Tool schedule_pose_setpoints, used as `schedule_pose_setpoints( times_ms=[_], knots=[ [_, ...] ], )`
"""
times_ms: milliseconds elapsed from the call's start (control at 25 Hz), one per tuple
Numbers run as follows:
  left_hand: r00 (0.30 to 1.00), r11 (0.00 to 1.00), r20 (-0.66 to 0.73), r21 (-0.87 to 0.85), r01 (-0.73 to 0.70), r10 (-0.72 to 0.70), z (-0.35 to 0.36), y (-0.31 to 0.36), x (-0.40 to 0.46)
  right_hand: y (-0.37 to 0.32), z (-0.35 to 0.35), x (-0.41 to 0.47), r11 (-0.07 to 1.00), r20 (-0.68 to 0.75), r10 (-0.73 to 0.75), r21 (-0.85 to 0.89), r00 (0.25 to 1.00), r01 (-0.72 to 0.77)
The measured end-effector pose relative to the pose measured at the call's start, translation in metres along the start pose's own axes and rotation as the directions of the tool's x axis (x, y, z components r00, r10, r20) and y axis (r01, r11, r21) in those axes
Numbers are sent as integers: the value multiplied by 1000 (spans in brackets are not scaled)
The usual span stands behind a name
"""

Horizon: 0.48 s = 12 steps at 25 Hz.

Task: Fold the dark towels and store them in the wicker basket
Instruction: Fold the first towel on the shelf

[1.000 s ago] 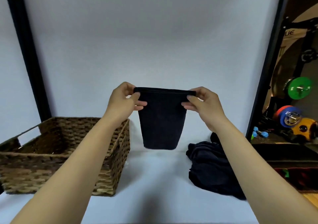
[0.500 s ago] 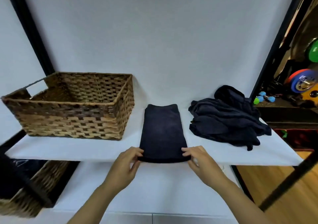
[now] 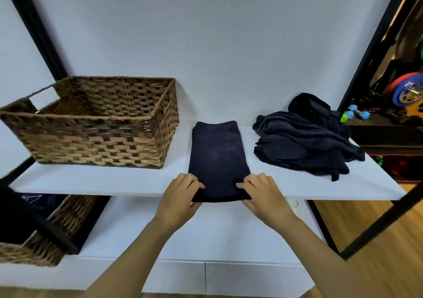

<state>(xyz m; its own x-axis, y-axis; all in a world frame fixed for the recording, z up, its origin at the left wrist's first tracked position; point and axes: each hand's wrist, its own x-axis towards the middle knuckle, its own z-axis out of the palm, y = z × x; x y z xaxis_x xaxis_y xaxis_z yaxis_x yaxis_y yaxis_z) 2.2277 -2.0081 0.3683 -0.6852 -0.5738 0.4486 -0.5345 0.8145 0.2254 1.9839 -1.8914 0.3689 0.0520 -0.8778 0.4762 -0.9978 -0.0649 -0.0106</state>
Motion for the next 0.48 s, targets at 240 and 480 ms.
schedule_pose_setpoints(
  times_ms=[240,480],
  knots=[
    [952,944,-65,-165,284,-298,-5,-13,10,7,-12,6,904,157,317,249,936,-348],
    [785,786,103,-35,617,-611,-9,5,33,-3,-18,33,746,340,550,211,763,-631]
  ],
)
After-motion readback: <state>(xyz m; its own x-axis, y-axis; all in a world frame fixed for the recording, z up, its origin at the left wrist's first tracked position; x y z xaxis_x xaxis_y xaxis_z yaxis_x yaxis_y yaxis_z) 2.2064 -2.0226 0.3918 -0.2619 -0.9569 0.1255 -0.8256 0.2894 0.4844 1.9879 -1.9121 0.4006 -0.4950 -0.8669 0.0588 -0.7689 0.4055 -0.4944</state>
